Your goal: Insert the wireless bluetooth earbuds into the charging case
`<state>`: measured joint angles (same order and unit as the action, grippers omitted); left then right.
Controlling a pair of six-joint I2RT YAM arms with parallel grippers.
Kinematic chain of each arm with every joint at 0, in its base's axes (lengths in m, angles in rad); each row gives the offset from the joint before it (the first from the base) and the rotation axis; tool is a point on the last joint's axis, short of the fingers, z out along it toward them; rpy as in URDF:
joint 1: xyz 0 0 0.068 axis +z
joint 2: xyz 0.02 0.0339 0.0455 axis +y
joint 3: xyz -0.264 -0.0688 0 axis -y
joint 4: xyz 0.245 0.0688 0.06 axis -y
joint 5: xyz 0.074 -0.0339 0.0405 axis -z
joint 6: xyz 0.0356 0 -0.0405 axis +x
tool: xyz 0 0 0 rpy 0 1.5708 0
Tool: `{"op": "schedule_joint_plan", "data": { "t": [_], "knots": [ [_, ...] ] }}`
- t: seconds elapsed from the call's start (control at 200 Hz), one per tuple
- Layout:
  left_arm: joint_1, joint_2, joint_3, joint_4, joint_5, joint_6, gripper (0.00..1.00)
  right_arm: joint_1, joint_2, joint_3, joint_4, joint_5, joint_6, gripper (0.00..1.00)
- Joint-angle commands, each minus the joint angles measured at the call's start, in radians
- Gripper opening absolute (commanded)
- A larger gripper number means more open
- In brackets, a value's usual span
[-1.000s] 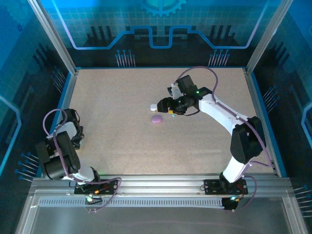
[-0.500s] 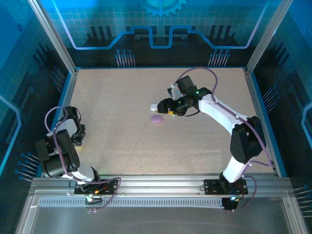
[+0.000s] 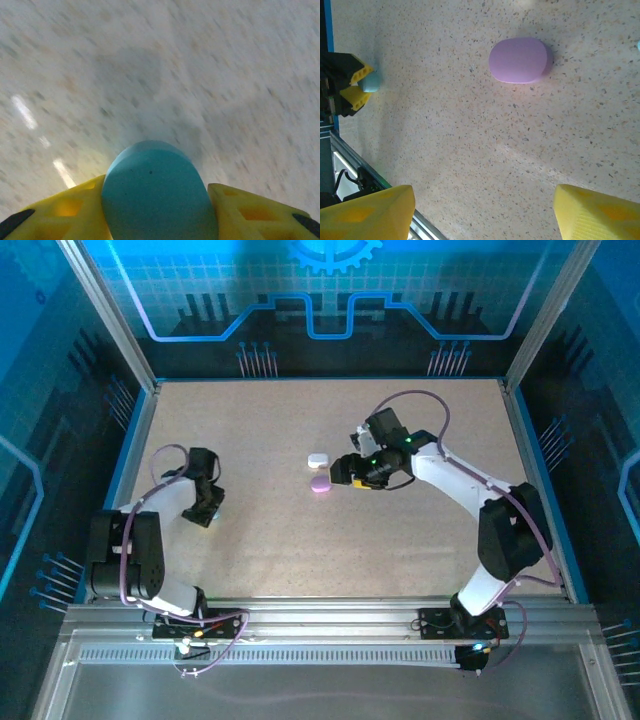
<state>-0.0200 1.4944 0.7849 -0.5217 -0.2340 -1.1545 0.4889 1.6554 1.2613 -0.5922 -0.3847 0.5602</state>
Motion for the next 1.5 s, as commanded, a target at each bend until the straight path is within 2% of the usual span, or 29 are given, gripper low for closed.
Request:
{"op": "schedule_joint_plan", "data": {
  "t": [0.0, 0.29, 0.415, 0.55, 0.685, 0.795, 0.921, 1.106, 1.241, 1.351, 1.496],
  "knots": [
    [-0.118, 0.029, 0.050, -0.046, 0.029, -0.093, 0.47, -0.017, -0.034, -0.028, 0.025, 0.014, 0.012, 0.75],
    [-0.487, 0.144, 0.157, -0.071, 0.035, -0.265, 0.47, -0.024, -0.060, -0.083, 0.044, 0.042, 0.010, 0.75],
    [-0.583, 0.204, 0.210, -0.069, 0.062, -0.309, 0.47, -0.032, -0.080, -0.123, 0.062, 0.065, 0.019, 0.75],
    [-0.645, 0.262, 0.271, -0.073, 0.081, -0.311, 0.47, -0.043, -0.113, -0.176, 0.093, 0.093, 0.030, 0.75],
    [-0.660, 0.277, 0.293, -0.063, 0.088, -0.299, 0.50, -0.049, -0.151, -0.223, 0.131, 0.121, 0.016, 0.74],
    [-0.661, 0.261, 0.291, -0.064, 0.070, -0.288, 0.58, -0.049, -0.179, -0.260, 0.180, 0.139, -0.007, 0.74],
    [-0.660, 0.230, 0.287, -0.071, 0.038, -0.261, 0.65, -0.043, -0.203, -0.295, 0.250, 0.140, -0.059, 0.74],
    [-0.661, 0.151, 0.286, -0.088, -0.039, -0.192, 0.71, -0.010, -0.215, -0.329, 0.345, 0.145, -0.170, 0.74],
    [-0.658, 0.063, 0.269, -0.108, -0.160, -0.112, 0.76, 0.072, -0.199, -0.371, 0.456, 0.194, -0.275, 0.74],
    [-0.628, -0.022, 0.225, -0.084, -0.241, -0.024, 0.78, 0.181, -0.178, -0.426, 0.564, 0.257, -0.359, 0.74],
    [-0.532, -0.175, 0.107, 0.083, -0.233, 0.187, 0.84, 0.330, -0.131, -0.474, 0.707, 0.318, -0.507, 0.76]
  ]
}}
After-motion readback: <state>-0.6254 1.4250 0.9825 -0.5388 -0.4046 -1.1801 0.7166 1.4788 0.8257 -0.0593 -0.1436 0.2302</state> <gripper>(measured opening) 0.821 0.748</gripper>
